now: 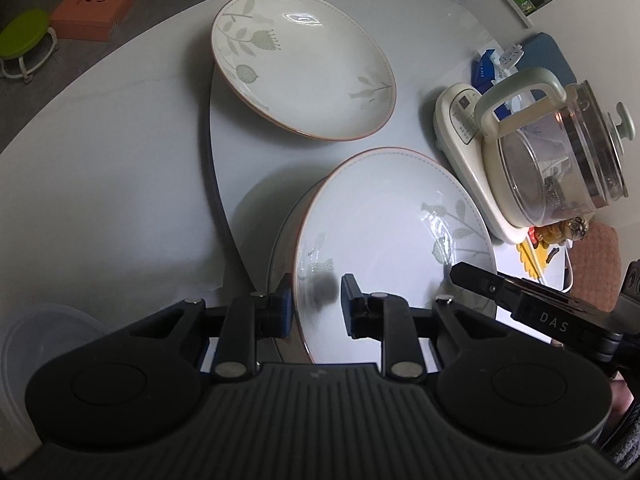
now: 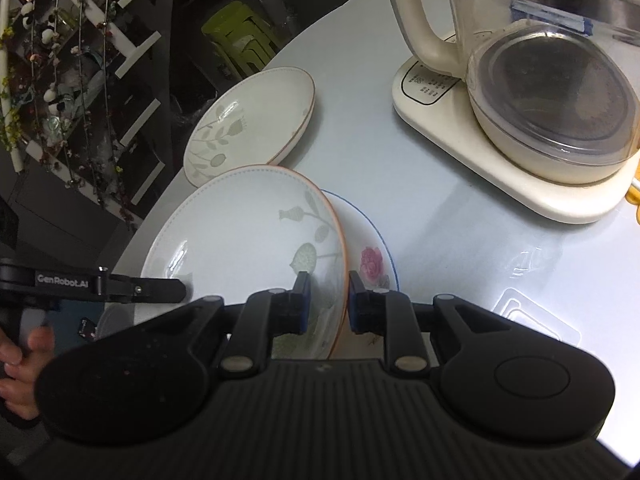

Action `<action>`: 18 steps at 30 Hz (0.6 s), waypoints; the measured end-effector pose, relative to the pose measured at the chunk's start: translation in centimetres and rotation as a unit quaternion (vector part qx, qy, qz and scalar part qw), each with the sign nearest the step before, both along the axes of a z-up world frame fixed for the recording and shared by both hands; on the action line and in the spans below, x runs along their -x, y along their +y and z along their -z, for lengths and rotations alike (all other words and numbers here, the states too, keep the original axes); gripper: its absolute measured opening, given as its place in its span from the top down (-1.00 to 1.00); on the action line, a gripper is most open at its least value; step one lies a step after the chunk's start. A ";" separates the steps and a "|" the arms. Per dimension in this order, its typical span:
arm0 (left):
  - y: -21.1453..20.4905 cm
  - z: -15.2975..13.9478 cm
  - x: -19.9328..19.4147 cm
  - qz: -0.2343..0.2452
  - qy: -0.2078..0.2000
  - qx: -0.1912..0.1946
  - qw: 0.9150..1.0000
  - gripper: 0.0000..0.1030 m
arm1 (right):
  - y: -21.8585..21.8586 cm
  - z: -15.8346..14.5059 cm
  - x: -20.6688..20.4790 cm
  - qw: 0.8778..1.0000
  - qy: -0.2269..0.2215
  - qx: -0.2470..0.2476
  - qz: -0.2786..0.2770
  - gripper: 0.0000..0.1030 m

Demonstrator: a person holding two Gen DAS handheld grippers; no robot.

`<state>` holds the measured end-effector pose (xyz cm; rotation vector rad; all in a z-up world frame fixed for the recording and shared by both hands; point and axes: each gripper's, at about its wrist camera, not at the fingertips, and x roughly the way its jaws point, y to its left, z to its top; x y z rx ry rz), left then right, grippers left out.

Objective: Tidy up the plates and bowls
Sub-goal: 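Lift the grey-leaf plate with the right gripper onto the rose plate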

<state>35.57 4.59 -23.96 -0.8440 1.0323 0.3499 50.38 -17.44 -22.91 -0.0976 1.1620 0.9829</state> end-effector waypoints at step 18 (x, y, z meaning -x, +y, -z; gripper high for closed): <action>-0.5 0.3 -0.8 0.008 0.032 0.001 0.999 0.46 | 1.3 1.6 -0.2 0.999 0.005 0.041 0.008 0.57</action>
